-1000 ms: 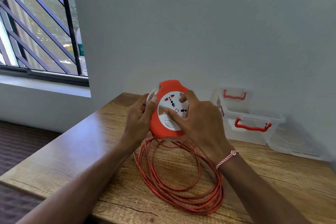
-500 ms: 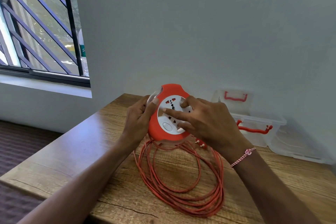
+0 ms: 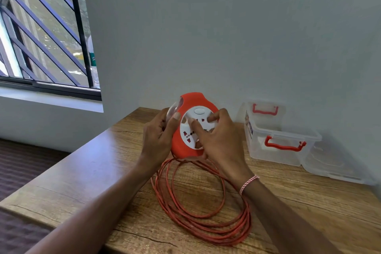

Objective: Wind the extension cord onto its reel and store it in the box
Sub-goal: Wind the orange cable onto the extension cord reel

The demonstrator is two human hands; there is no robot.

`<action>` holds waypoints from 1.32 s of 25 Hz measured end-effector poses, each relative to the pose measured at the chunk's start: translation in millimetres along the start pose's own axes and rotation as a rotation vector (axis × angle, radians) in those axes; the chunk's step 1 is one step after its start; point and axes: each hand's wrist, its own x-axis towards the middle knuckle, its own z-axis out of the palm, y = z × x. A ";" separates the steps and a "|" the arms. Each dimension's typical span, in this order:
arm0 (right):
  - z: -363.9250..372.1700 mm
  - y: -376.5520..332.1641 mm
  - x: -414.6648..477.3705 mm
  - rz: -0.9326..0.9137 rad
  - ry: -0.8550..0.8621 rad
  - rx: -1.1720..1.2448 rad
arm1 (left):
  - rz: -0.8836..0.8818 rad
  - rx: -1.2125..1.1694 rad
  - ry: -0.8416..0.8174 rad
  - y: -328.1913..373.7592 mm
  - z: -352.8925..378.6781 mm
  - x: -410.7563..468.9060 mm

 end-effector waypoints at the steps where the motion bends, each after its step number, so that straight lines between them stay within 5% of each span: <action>1: -5.1 -0.3 1.4 -0.039 0.002 -0.020 | -0.007 0.005 0.014 -0.5 0.5 0.2; 5: -32.9 10.7 13.1 -0.678 -0.032 -0.518 | -0.027 0.006 0.064 -4.3 -5.7 6.5; 9: -30.6 18.0 12.2 -0.923 -0.021 -0.852 | -0.019 0.011 -0.003 -2.7 -11.2 7.7; 14: -27.4 7.6 7.8 -0.790 0.093 -0.737 | 0.065 0.072 -0.022 -1.2 -6.1 4.8; 19: -8.0 -5.0 0.9 0.008 0.027 0.065 | 0.101 0.073 -0.023 3.5 -0.9 2.2; 22: -20.9 3.6 5.5 -0.359 0.116 -0.253 | 0.065 0.043 -0.011 3.0 -2.3 2.6; 25: -36.2 14.0 15.0 -0.780 -0.026 -0.609 | 0.015 0.001 0.015 1.7 -4.9 5.9; 28: -38.6 17.5 15.3 -0.899 -0.071 -0.832 | -0.007 -0.025 -0.021 2.0 -9.0 7.4; 33: -29.8 8.3 6.8 -0.789 0.052 -0.709 | 0.020 -0.020 -0.046 5.0 -5.3 5.2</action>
